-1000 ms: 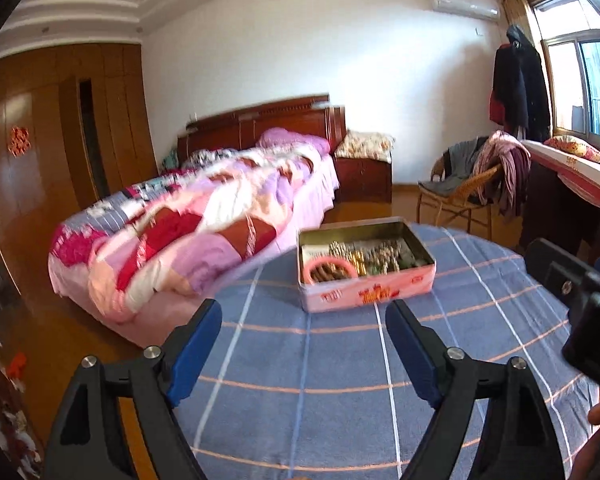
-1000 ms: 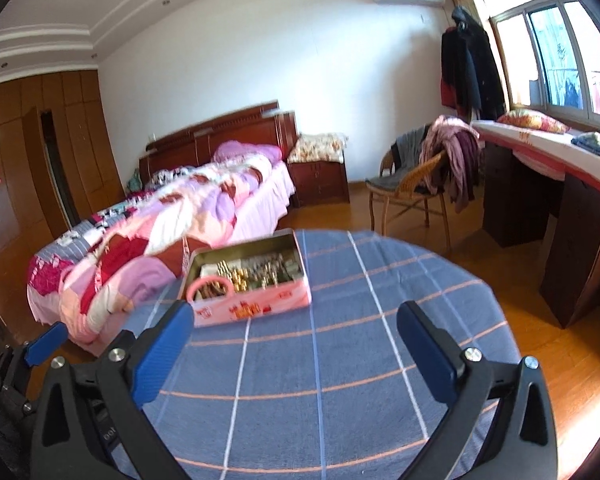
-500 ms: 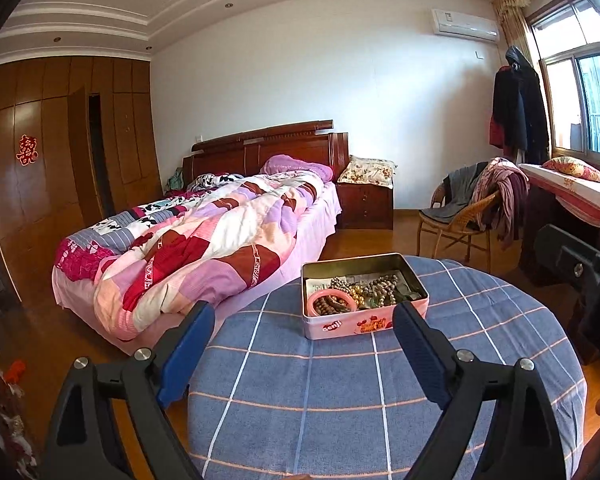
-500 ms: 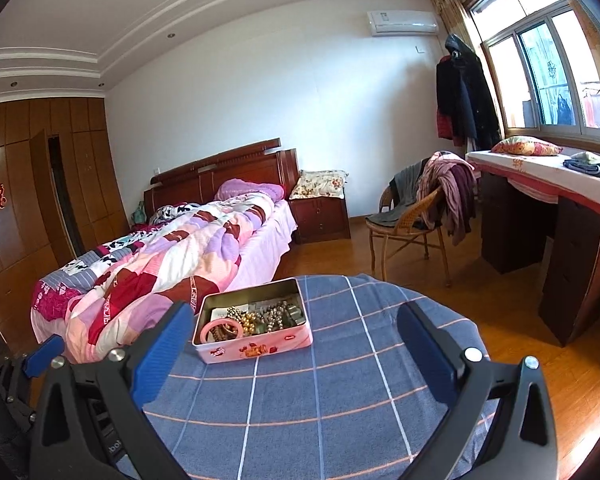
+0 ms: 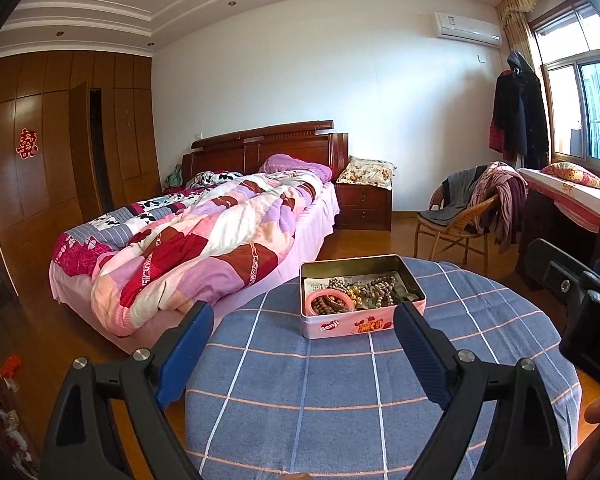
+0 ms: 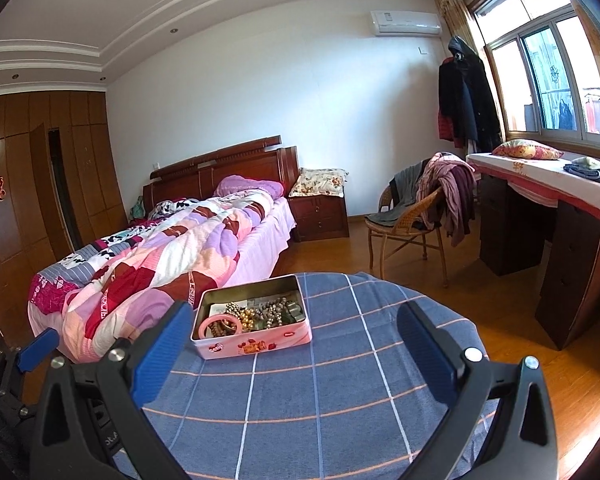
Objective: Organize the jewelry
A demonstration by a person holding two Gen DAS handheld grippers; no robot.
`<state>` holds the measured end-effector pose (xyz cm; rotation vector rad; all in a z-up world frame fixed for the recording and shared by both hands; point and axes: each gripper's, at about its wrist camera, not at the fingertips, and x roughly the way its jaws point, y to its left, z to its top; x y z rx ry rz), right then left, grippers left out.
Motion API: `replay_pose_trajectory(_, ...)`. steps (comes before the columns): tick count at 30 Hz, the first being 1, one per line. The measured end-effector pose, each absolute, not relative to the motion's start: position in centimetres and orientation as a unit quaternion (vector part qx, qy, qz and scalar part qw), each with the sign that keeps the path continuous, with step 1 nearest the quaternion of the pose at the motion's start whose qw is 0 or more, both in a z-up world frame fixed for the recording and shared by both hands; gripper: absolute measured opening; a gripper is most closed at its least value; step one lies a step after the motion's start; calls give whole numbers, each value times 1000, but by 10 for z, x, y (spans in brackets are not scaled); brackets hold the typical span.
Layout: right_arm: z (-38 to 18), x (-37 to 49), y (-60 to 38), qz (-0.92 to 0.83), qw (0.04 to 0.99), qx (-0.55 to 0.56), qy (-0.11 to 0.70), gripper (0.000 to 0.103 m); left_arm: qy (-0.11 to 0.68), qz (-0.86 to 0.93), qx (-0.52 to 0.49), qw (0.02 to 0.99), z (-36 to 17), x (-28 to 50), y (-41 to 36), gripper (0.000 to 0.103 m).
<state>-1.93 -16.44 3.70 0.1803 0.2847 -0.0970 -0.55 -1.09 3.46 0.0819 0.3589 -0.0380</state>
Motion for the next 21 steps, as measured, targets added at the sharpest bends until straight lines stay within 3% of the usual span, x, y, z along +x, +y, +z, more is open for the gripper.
replay_pose_trajectory(21, 38, -22, -161, -46, 985, 90, 140, 103, 178, -15, 40, 983, 37, -6, -10, 92)
